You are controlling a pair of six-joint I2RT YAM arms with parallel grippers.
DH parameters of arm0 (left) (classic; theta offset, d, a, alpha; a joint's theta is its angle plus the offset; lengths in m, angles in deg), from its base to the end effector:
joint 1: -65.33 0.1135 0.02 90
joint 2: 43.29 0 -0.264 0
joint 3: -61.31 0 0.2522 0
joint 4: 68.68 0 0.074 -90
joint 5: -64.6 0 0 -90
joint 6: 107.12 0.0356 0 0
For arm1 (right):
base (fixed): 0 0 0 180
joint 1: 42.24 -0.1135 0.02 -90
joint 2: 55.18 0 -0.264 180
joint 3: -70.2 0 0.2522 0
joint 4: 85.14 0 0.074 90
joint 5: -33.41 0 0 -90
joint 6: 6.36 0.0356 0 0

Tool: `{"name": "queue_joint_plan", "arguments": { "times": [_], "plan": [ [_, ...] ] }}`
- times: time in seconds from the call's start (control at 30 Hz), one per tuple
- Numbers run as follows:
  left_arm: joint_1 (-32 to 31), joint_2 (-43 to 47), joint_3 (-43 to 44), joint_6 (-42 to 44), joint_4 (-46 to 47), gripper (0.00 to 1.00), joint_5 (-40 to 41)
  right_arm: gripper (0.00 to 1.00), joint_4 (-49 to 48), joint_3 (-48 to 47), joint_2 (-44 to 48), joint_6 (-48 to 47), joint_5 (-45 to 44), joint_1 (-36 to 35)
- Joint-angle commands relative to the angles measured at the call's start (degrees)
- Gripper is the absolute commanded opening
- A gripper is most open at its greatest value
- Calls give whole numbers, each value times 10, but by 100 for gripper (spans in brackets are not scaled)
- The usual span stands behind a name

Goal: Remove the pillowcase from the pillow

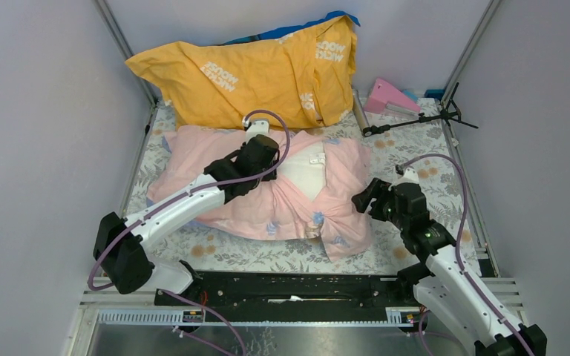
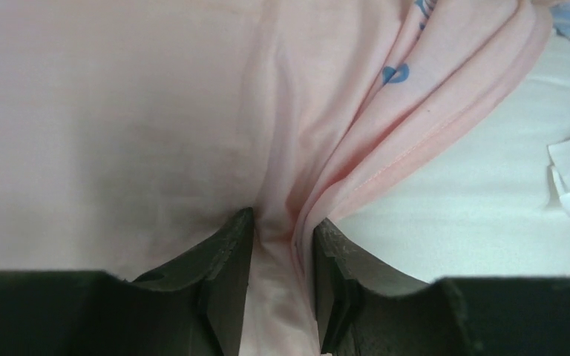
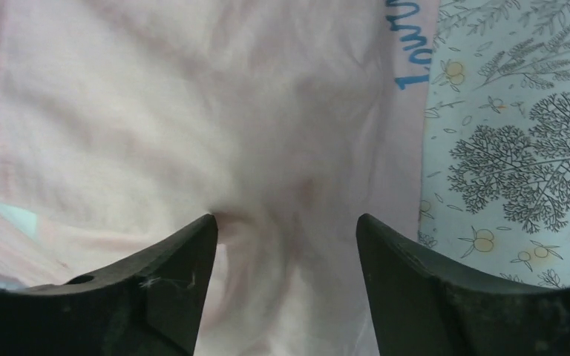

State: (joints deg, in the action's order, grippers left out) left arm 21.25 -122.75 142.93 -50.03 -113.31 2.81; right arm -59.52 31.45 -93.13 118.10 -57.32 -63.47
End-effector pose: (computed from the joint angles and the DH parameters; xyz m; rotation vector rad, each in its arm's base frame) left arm 0.2283 -0.1976 0.3114 -0.0281 2.2131 -0.1703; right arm 0.1525 0.0588 0.2334 0.2452 2.0420 0.6025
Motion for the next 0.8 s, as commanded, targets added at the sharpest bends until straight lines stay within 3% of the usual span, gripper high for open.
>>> {"name": "queue_joint_plan", "arguments": {
  "times": [0.0, 0.17, 0.27, 0.3, 0.33, 0.43, 0.63, 0.77],
  "plan": [
    [6, 8, -35, 33, 40, 36, -100, 79, 3, -85, -9, -29, 63, 1],
    [6, 30, -82, 33, 69, 38, -103, 81, 31, -213, -88, -54, 131, -3],
    [6, 36, -83, 35, 71, 38, -117, 83, 19, -246, -118, -67, 113, -27],
    [-62, 37, -82, 36, 70, 38, -121, 83, 15, -253, -130, -73, 95, -39],
    [-3, 38, -82, 37, 70, 38, -125, 83, 15, -262, -144, -77, 77, -50],
    [6, 42, -81, 34, 70, 39, -138, 83, 23, -287, -193, -85, 36, -80],
    [6, 47, -86, 29, 71, 41, -150, 84, 30, -284, -252, -91, 13, -104],
    [6, 45, -89, 25, 78, 41, -151, 83, 26, -225, -246, -98, -55, -104]
  ]
}}
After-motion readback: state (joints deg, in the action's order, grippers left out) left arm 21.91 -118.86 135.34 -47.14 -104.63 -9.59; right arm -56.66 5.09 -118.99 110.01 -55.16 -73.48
